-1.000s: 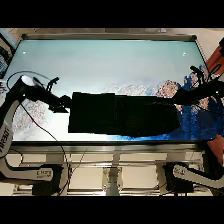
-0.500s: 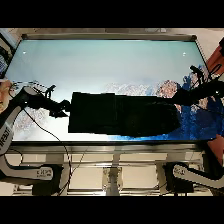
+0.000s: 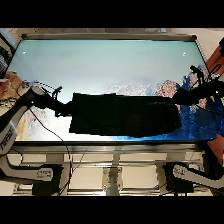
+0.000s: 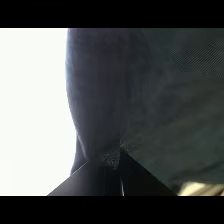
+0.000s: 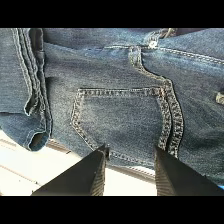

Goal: Fold the clothes and pants, and hang the long-sleeved shirts on hangers.

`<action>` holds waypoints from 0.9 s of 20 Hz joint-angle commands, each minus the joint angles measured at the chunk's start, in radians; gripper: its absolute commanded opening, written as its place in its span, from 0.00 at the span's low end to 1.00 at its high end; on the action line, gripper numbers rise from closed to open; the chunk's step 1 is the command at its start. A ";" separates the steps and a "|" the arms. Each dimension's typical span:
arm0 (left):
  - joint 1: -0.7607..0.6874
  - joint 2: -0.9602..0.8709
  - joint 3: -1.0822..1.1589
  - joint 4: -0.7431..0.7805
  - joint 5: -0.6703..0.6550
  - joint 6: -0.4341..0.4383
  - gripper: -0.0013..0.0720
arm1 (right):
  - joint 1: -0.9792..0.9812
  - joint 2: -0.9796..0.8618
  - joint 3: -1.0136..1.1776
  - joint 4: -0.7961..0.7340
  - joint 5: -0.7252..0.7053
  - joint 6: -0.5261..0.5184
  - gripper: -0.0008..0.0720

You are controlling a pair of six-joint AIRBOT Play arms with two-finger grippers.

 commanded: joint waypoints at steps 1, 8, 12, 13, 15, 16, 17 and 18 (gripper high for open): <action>0.076 0.107 0.063 0.005 -0.089 0.003 0.06 | 0.001 0.000 0.000 0.000 0.000 0.000 0.47; 0.238 0.300 0.388 0.005 -0.249 -0.050 0.06 | 0.001 0.000 0.000 0.002 -0.001 0.000 0.47; 0.138 0.297 0.512 0.003 -0.283 -0.090 0.06 | 0.001 0.000 0.000 0.019 -0.008 0.000 0.47; 0.089 0.291 0.524 0.004 -0.281 -0.090 0.06 | 0.001 0.000 0.000 0.026 -0.015 0.000 0.47; -0.023 0.265 0.535 0.004 -0.254 -0.091 0.06 | 0.001 0.000 0.000 0.031 -0.031 0.000 0.47; -0.079 0.245 0.540 0.004 -0.237 -0.103 0.06 | 0.001 0.000 0.000 0.032 -0.031 0.000 0.47; -0.144 0.216 0.547 0.004 -0.215 -0.122 0.06 | 0.001 0.000 0.000 0.032 -0.030 0.000 0.47; -0.205 0.183 0.558 0.003 -0.197 -0.134 0.06 | 0.001 0.000 0.000 0.032 -0.030 0.000 0.47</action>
